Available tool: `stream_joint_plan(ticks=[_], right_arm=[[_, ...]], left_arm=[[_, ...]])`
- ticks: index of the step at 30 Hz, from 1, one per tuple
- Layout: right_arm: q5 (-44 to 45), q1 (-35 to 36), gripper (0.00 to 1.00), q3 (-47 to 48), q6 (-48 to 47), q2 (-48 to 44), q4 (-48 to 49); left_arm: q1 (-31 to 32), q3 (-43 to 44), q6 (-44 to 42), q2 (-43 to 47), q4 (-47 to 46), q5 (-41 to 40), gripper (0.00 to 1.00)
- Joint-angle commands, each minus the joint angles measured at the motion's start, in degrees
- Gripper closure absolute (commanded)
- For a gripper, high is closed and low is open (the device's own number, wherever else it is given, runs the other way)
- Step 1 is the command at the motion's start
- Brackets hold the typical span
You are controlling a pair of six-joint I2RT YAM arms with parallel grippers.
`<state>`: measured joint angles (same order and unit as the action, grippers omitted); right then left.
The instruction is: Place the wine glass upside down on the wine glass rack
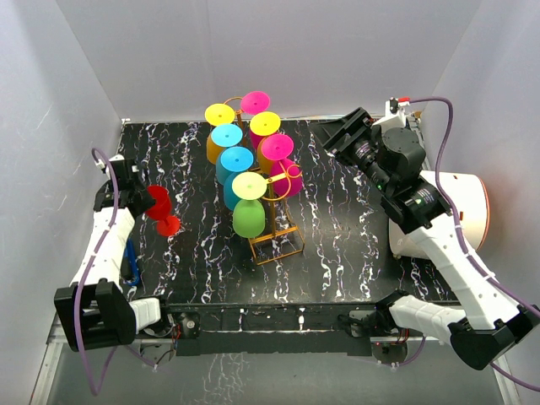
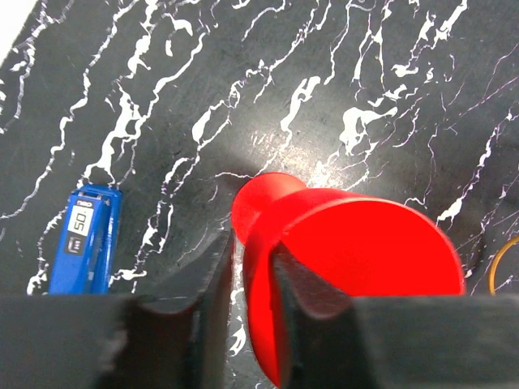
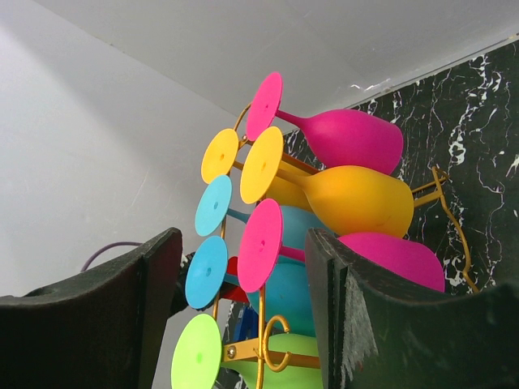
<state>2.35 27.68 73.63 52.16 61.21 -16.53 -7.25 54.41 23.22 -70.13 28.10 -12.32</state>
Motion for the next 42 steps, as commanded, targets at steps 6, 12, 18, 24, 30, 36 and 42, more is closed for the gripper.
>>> stream_joint_plan(ticks=[6, 12, 18, 24, 30, 36, 42], right_arm=[[0.33, -0.09, 0.40, 2.00, -0.93, -1.61, 2.68], [-3.32, -0.11, 0.40, 2.70, -1.36, -0.48, 5.95], [-12.09, -0.12, 0.39, 4.23, 0.29, 2.72, 14.49], [-18.55, -0.10, 0.41, 4.28, 4.02, 5.55, 22.99], [-19.59, -0.11, 0.39, 4.40, 3.92, 5.39, 26.74], [-21.22, -0.14, 0.40, 0.29, 7.43, 4.67, 34.32], [-20.62, -0.10, 0.39, -1.56, 7.80, 2.74, 36.11]], left_arm=[[-0.53, 4.45, -0.97, 1.96, 1.40, 0.87, 1.00], [-0.49, 9.30, -1.35, 4.63, 3.98, 1.27, 1.00], [-0.49, 20.24, -1.51, 5.87, 4.70, 5.54, 1.00], [-0.48, 34.44, -2.72, 4.34, 4.41, 12.28, 1.00], [-0.49, 49.28, -1.94, 1.62, 5.01, 20.21, 1.00], [-0.42, 51.29, 8.55, 0.29, -5.25, 41.73, 1.00], [-0.39, 46.71, 26.66, -1.42, -25.80, 53.32, 1.00]])
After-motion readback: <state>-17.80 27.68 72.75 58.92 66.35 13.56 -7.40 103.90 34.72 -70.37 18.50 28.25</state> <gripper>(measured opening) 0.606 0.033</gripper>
